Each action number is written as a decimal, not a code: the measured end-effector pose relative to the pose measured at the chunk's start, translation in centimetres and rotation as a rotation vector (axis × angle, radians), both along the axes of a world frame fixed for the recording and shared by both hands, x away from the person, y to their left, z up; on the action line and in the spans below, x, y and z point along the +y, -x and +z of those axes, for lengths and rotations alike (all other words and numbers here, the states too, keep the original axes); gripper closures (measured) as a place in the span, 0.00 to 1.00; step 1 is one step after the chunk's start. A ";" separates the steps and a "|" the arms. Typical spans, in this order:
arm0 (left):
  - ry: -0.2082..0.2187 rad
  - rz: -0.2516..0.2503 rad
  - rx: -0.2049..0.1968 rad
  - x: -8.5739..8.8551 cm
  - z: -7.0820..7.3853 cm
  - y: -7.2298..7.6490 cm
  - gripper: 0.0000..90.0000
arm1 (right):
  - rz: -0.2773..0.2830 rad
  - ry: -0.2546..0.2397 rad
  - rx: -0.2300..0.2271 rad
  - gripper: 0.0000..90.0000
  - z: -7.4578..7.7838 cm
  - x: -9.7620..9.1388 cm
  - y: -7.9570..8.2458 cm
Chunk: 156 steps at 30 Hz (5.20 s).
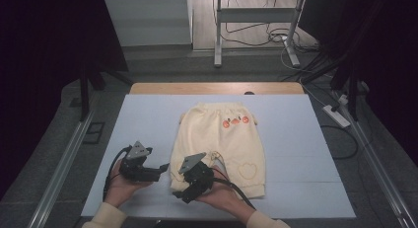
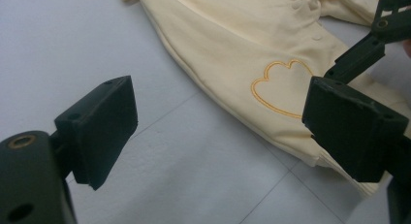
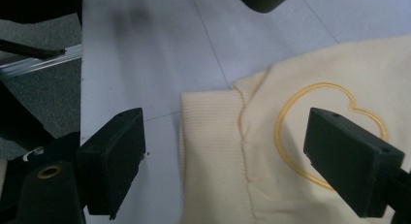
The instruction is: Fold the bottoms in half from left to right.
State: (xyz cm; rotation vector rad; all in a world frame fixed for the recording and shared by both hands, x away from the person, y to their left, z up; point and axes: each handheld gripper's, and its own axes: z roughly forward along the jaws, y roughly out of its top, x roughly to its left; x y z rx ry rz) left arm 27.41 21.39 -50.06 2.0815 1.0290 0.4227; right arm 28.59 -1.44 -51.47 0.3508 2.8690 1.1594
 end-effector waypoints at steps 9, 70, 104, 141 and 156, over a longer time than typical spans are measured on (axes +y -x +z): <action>0.001 0.004 0.007 0.1 -0.1 0.0 0.14 | 0.033 0.018 -0.012 0.25 -0.6 1.3 0.6; -0.014 0.026 0.052 -3.3 2.2 -8.9 0.16 | -0.031 0.038 -0.028 0.88 -0.3 -0.2 -0.2; 0.018 0.031 0.147 -4.1 1.2 -15.0 0.18 | -0.015 0.048 -0.034 0.88 -0.4 -0.3 -0.2; -0.040 0.072 0.198 -5.8 -1.7 -19.0 0.33 | -0.015 0.055 -0.033 0.87 -0.3 -0.5 0.0; -0.011 0.015 0.269 -5.8 -2.9 -19.7 0.70 | -0.015 0.040 -0.025 0.88 -0.4 -0.6 -0.1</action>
